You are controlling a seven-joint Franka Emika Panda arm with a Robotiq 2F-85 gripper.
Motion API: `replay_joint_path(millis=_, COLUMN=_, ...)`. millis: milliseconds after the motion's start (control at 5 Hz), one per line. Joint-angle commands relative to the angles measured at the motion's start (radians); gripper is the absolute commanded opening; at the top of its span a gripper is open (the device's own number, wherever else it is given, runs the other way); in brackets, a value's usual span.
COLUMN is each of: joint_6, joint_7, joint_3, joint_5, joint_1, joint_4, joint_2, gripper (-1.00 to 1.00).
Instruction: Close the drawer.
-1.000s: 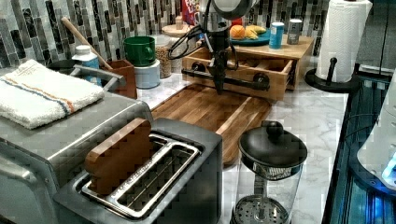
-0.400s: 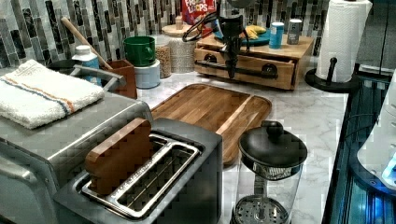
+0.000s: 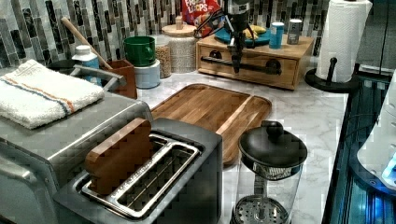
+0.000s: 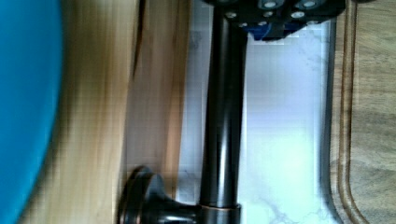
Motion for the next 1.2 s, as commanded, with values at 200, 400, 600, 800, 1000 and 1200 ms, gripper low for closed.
replay_joint_path(millis=200, joint_6=-0.036, joint_7=-0.008, joint_3=-0.069, joint_5=-0.005, joint_1=-0.065, joint_4=0.202, joint_2=0.03, gripper=-1.0)
replay_joint_path(millis=400, joint_6=-0.036, joint_7=-0.008, joint_3=-0.067, joint_5=-0.006, joint_1=-0.067, joint_4=0.202, joint_2=0.03, gripper=-1.0)
replay_joint_path(millis=600, joint_6=-0.036, joint_7=-0.007, joint_3=-0.064, joint_5=-0.007, joint_1=-0.07, joint_4=0.202, joint_2=0.03, gripper=-1.0)
replay_joint_path(millis=800, joint_6=-0.036, joint_7=-0.006, joint_3=-0.064, joint_5=-0.006, joint_1=-0.07, joint_4=0.202, joint_2=0.03, gripper=-1.0)
replay_joint_path(millis=1000, joint_6=-0.036, joint_7=-0.007, joint_3=-0.065, joint_5=-0.006, joint_1=-0.069, joint_4=0.202, joint_2=0.03, gripper=-1.0)
replay_joint_path(millis=1200, joint_6=-0.036, joint_7=-0.009, joint_3=-0.072, joint_5=-0.003, joint_1=-0.062, joint_4=0.202, joint_2=0.03, gripper=-1.0)
